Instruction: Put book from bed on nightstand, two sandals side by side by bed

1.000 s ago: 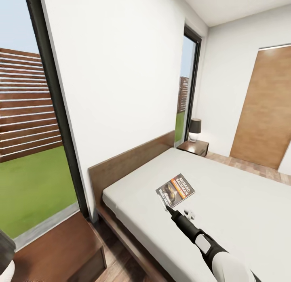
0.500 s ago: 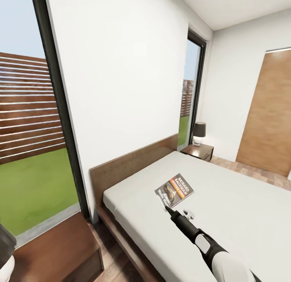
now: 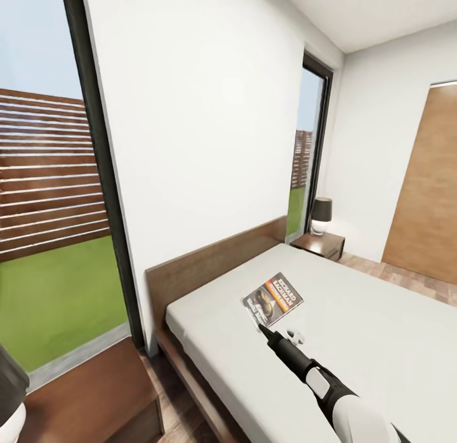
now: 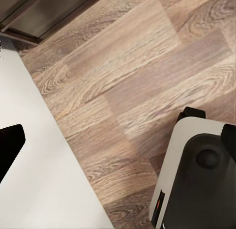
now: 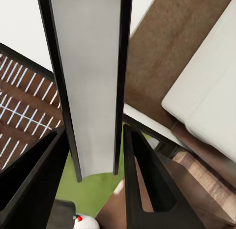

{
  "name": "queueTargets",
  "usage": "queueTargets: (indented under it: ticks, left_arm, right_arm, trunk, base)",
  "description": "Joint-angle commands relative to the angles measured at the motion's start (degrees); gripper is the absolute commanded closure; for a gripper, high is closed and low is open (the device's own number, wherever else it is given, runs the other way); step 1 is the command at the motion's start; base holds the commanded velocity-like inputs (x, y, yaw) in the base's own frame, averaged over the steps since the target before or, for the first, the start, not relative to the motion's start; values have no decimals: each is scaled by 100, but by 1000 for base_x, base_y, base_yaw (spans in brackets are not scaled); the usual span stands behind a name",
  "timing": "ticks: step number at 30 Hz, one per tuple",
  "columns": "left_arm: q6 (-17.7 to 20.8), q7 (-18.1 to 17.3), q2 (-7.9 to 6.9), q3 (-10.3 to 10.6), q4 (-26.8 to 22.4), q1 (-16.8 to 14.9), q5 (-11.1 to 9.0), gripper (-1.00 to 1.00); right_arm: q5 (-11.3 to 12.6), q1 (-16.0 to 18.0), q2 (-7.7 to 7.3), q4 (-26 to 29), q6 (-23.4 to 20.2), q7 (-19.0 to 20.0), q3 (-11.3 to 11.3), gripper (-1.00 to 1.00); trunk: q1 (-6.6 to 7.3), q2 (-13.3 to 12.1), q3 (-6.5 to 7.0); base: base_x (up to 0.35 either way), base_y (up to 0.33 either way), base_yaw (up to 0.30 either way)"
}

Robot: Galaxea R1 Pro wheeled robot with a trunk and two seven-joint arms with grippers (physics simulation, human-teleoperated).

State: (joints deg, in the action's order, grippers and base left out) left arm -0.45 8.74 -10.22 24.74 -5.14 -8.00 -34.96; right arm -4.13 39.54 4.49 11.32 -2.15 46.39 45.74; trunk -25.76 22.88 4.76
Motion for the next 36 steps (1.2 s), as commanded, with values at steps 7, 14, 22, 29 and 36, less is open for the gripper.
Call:
queueTargets:
  ticks: [7, 14, 22, 29, 36]
  left_arm:
    - [-13, 22, -5, 42, -10, 0, -46, -100]
    - [-16, 22, 1, 40, -12, 0, -46, -100]
    - [-16, 22, 2, 44, -13, 0, -46, -100]
    - [-16, 22, 2, 41, -13, 0, -46, -100]
    - [-21, 20, 2, 40, -13, -1, -46, -100]
  right_arm:
    - [-44, 1, 7, 11, -23, 16, 42, 100]
    - [-44, 1, 7, 11, -23, 17, 41, 100]
    - [-44, 1, 8, 11, -23, 13, 40, 100]
    - [-44, 1, 8, 11, -23, 14, 40, 100]
    - [-44, 1, 6, 11, -23, 14, 40, 100]
  trunk:
    - [-3, 3, 60]
    - [-3, 3, 123]
    - [-3, 3, 195]
    - [-3, 3, 258]
    - [-3, 3, 321]
  base:
    - [25, 49, 76]
    - [6, 31, 75]
    - [1, 7, 75]
    - [0, 33, 74]
    - [0, 13, 74]
